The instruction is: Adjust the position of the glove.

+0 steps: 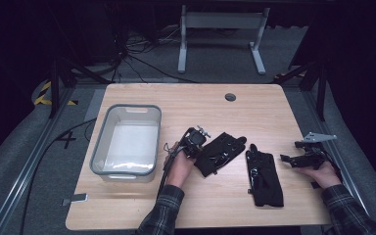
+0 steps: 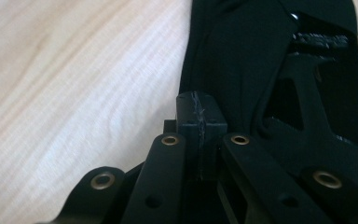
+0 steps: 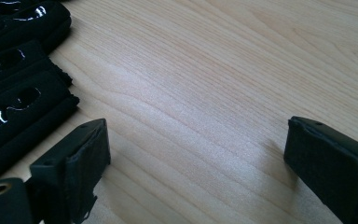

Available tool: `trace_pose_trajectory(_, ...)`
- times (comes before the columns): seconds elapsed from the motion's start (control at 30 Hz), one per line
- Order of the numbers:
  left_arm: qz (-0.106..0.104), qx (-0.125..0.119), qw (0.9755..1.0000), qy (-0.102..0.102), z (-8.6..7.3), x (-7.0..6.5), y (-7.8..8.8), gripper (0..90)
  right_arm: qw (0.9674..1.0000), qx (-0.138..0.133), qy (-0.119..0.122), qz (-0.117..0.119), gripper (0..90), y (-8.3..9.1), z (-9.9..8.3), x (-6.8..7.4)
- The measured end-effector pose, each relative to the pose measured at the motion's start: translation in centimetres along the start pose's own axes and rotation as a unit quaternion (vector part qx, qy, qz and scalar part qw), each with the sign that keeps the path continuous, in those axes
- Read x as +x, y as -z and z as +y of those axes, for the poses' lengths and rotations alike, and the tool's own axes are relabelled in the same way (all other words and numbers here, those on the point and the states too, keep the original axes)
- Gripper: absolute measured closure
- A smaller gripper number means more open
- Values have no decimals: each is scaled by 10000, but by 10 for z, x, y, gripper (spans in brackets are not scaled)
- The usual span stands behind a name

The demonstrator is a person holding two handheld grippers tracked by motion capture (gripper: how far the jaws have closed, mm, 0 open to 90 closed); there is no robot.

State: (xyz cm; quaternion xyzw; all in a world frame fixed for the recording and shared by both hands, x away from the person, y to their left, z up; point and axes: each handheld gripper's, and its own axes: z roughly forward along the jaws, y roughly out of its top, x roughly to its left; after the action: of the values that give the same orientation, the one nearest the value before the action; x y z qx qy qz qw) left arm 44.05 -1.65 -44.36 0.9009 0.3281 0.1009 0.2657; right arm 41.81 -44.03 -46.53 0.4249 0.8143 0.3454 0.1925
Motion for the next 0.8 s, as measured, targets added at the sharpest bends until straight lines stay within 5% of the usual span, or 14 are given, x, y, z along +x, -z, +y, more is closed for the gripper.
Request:
trace_pose_trajectory(0.27,-84,48,9997,-204,-14,-17,9,900,10000,2,1,-2,77,0,0,0)
trace_pose_trajectory(0.8,-937,-108,9946,-442,-44,-56,24,900,10000,-1,-1,-2,77,0,0,0)
